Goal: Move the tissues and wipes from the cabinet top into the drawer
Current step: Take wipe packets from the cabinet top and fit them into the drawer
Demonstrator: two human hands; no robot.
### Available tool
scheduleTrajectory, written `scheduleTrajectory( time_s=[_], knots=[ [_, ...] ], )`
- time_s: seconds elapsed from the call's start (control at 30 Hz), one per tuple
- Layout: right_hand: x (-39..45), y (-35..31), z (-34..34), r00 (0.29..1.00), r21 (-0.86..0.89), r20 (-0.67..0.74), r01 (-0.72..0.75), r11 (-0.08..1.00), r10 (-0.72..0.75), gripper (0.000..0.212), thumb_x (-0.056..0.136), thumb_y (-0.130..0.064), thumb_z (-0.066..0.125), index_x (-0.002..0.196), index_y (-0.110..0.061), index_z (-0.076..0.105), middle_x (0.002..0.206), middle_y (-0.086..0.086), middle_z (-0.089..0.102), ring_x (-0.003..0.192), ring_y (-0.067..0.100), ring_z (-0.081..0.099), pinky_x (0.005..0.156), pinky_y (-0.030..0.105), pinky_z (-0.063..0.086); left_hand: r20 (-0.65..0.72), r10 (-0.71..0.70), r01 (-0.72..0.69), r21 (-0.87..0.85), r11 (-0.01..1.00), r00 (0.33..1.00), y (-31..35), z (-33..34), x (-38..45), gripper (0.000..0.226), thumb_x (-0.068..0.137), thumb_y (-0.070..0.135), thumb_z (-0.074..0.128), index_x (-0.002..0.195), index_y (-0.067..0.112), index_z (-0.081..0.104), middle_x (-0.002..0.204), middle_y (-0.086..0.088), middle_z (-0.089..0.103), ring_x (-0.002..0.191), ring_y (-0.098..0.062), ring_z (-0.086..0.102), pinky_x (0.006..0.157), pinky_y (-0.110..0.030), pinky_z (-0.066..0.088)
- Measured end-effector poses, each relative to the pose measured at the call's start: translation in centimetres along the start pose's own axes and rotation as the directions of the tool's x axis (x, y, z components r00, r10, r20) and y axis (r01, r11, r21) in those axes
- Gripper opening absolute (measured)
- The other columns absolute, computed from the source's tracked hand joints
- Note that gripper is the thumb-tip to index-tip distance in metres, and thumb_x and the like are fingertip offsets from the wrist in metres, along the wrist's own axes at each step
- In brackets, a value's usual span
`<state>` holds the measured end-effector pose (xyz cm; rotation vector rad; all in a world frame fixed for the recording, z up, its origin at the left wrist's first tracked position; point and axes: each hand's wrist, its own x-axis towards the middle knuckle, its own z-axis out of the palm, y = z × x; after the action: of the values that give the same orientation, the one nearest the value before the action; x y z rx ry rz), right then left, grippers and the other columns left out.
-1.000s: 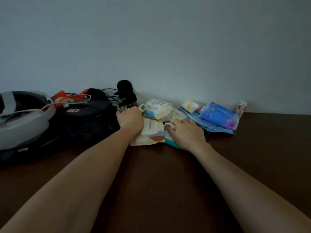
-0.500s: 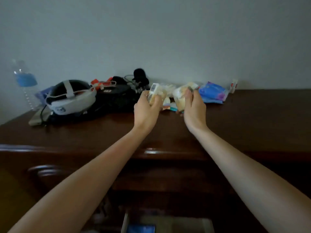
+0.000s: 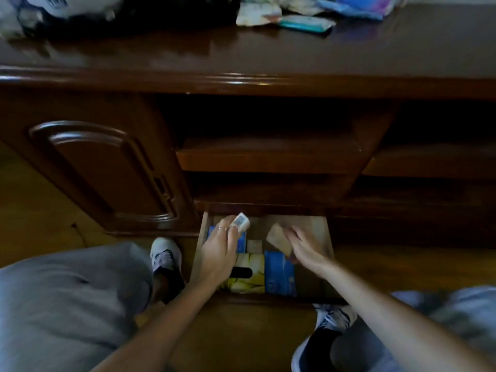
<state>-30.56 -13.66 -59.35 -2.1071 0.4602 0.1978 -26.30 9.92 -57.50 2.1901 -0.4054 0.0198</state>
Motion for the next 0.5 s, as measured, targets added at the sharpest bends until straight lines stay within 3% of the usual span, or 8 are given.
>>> scheduleTrajectory(
  time_s=[0.03, 0.17, 0.2, 0.27, 0.33, 0.37, 0.43, 0.5],
  knots=[
    [0.8, 1.9, 0.9, 0.992, 0.041, 0.067, -0.111, 0.993, 0.108, 0.03, 0.108, -0.05, 0.036, 0.127, -0.034, 0.053, 0.116, 0.004, 0.065, 0.084, 0.012, 0.068, 0.079, 0.043, 0.063, 0.043, -0.032, 0.031, 0.039, 0.999, 0.999, -1.4, 1.0, 0.2, 0.037, 0.107, 0.041, 0.027, 0.136, 0.031, 0.048, 0.118, 0.012, 0.058, 0.103, 0.002, 0.059, 0.074, -0.021, 0.044],
    [4.3, 5.9, 2.8, 0.98, -0.055, 0.015, -0.2, 0.978, 0.201, 0.046, 0.107, -0.047, 0.037, 0.148, -0.026, 0.046, 0.143, 0.007, 0.054, 0.109, 0.015, 0.058, 0.097, 0.041, 0.051, 0.152, -0.132, 0.113, 0.124, 0.986, 0.98, -5.2, 4.5, 1.0, 0.049, 0.106, 0.038, 0.034, 0.149, 0.017, 0.04, 0.128, -0.001, 0.055, 0.111, -0.018, 0.055, 0.083, -0.026, 0.043],
    [5.3, 6.2, 3.3, 0.972, -0.071, 0.019, -0.231, 0.97, 0.233, 0.052, 0.107, -0.047, 0.037, 0.154, -0.025, 0.039, 0.147, 0.007, 0.05, 0.112, 0.017, 0.058, 0.092, 0.034, 0.049, 0.161, -0.149, 0.128, 0.135, 0.983, 0.976, -5.8, 5.2, 1.3, 0.05, 0.105, 0.036, 0.037, 0.151, 0.015, 0.038, 0.127, -0.002, 0.054, 0.111, -0.019, 0.053, 0.086, -0.03, 0.046],
    [7.0, 6.3, 4.3, 0.965, -0.107, 0.041, -0.253, 0.961, 0.259, 0.058, 0.107, -0.047, 0.04, 0.159, -0.023, 0.032, 0.133, 0.003, 0.056, 0.089, 0.01, 0.062, 0.068, 0.023, 0.049, 0.14, -0.19, 0.166, 0.171, 0.971, 0.972, -6.9, 6.3, 1.4, 0.052, 0.104, 0.031, 0.044, 0.151, 0.011, 0.039, 0.125, -0.005, 0.054, 0.114, -0.02, 0.049, 0.092, -0.035, 0.046],
    [8.5, 5.8, 5.5, 0.974, -0.133, 0.081, -0.201, 0.97, 0.213, 0.06, 0.106, -0.048, 0.042, 0.159, -0.021, 0.032, 0.116, -0.004, 0.061, 0.077, 0.01, 0.063, 0.063, 0.029, 0.055, 0.081, -0.246, 0.226, 0.202, 0.953, 0.966, -8.0, 7.0, 1.3, 0.05, 0.103, 0.027, 0.048, 0.148, 0.008, 0.043, 0.127, -0.009, 0.055, 0.118, -0.021, 0.045, 0.095, -0.032, 0.041],
    [9.1, 5.5, 6.4, 0.974, -0.143, 0.122, -0.175, 0.974, 0.193, 0.063, 0.105, -0.052, 0.041, 0.159, -0.021, 0.033, 0.12, -0.001, 0.061, 0.091, 0.016, 0.066, 0.077, 0.037, 0.059, 0.048, -0.277, 0.261, 0.215, 0.941, 0.96, -8.5, 7.1, 1.3, 0.048, 0.102, 0.027, 0.05, 0.147, 0.009, 0.045, 0.128, -0.01, 0.055, 0.117, -0.021, 0.044, 0.093, -0.027, 0.037],
    [10.1, 5.3, 8.4, 0.943, -0.201, 0.273, -0.137, 0.97, 0.189, 0.066, 0.103, -0.06, 0.04, 0.157, -0.022, 0.038, 0.15, 0.01, 0.048, 0.132, 0.03, 0.052, 0.108, 0.05, 0.046, -0.002, -0.303, 0.292, 0.272, 0.917, 0.953, -9.6, 6.9, 1.0, 0.046, 0.102, 0.029, 0.051, 0.145, 0.012, 0.047, 0.126, -0.01, 0.056, 0.113, -0.021, 0.047, 0.089, -0.023, 0.033],
    [10.4, 5.3, 10.2, 0.897, -0.22, 0.406, -0.09, 0.971, 0.175, 0.051, 0.105, -0.052, 0.042, 0.147, -0.026, 0.054, 0.16, 0.009, 0.034, 0.143, 0.032, 0.038, 0.115, 0.048, 0.037, -0.008, -0.288, 0.273, 0.348, 0.897, 0.958, -10.4, 6.7, 0.8, 0.045, 0.101, 0.029, 0.053, 0.143, 0.012, 0.05, 0.123, -0.01, 0.057, 0.112, -0.022, 0.048, 0.092, -0.028, 0.037]
  ],
)
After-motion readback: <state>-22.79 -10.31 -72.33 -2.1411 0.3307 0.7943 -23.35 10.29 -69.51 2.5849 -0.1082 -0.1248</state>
